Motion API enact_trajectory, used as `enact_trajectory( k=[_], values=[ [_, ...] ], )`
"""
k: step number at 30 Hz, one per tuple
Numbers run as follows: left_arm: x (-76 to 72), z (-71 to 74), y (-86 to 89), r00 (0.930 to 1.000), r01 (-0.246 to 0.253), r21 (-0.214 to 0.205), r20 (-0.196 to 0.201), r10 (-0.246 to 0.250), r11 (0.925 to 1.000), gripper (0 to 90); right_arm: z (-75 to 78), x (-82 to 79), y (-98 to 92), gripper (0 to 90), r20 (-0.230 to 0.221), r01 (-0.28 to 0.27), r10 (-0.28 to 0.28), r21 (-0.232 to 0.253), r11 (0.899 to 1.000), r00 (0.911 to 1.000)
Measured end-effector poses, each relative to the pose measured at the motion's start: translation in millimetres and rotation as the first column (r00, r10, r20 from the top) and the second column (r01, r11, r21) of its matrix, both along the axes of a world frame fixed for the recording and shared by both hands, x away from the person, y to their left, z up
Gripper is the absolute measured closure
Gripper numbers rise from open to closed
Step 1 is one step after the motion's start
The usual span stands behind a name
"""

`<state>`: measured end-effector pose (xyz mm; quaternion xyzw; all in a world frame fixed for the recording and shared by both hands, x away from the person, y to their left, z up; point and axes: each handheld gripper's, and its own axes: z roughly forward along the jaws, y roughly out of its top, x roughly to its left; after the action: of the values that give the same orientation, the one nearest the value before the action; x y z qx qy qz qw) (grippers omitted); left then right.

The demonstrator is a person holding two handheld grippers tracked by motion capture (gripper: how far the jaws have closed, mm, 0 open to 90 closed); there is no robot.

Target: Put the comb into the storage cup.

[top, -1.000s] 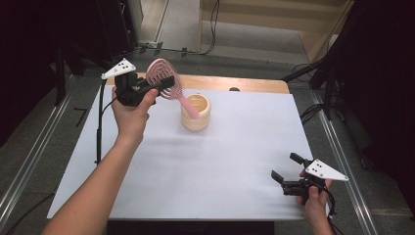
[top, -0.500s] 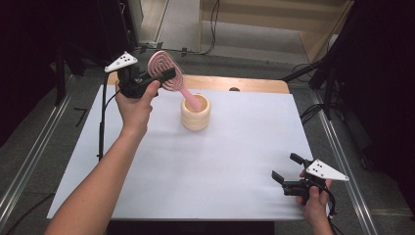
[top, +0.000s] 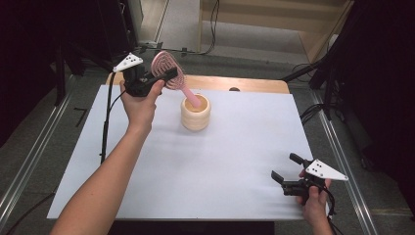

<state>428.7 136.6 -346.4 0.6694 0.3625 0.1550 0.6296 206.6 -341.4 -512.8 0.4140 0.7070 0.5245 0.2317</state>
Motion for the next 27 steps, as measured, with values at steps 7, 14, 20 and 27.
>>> enact_trajectory(
  k=[7,14,20,27],
  values=[
    [5.6,-9.0,-6.0,0.9999,-0.005,0.0,-0.011,0.005,1.0,64.2,-0.3,0.1,-0.5,0.0,0.001,-0.002,0.002,0.007,1.0,1.0],
    [11.0,-17.5,-11.9,0.9996,-0.008,0.009,-0.026,0.009,0.9999,64.2,-0.3,0.0,-0.5,0.0,0.003,-0.003,0.003,0.01,1.0,1.0],
    [14.7,-24.4,-18.0,0.9993,-0.003,0.016,-0.037,0.003,0.9999,64.2,-0.5,0.2,-0.5,0.0,0.004,-0.002,0.002,0.013,1.0,1.0],
    [17.7,-32.5,-22.5,0.9987,-0.007,0.023,-0.05,0.008,0.9997,64.2,-0.5,0.7,-0.6,0.0,0.007,-0.003,0.003,0.013,1.0,1.0]
  ],
)
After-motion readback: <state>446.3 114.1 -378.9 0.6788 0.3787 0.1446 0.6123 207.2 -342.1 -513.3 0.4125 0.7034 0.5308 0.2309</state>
